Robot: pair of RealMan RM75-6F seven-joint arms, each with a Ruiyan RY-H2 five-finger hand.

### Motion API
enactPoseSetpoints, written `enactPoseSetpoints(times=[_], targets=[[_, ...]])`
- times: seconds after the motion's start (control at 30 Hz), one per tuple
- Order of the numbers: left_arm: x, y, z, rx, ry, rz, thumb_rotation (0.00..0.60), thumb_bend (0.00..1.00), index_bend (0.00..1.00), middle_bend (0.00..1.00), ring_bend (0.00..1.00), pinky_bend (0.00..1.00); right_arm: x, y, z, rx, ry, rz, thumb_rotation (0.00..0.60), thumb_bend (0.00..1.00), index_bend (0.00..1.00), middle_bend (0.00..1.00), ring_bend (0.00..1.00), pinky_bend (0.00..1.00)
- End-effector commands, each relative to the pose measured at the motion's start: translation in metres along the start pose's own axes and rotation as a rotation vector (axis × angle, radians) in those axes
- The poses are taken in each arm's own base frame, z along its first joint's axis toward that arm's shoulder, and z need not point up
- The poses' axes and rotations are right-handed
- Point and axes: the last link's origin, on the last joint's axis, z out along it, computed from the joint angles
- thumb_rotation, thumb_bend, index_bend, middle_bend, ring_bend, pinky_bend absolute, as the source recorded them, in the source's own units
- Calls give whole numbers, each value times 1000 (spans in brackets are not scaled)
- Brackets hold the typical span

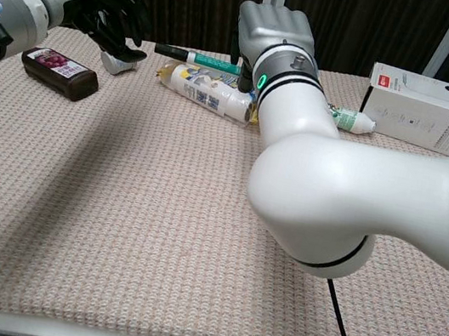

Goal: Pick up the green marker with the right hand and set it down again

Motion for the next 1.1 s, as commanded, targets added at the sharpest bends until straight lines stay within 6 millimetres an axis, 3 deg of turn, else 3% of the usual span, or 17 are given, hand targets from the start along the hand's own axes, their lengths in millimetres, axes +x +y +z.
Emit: enactPoseSetpoints(times=[0.03,1.1], targets=[[-1,2,2,-7,-1,-25,600,264,421,451,436,493,0,-1,0,5,-1,6,600,350,636,617,865,958],[-9,-2,5,0,-52,-96,600,303,440,488,473,522,2,-5,-3,33,-8,24,600,350,637,618,865,958]])
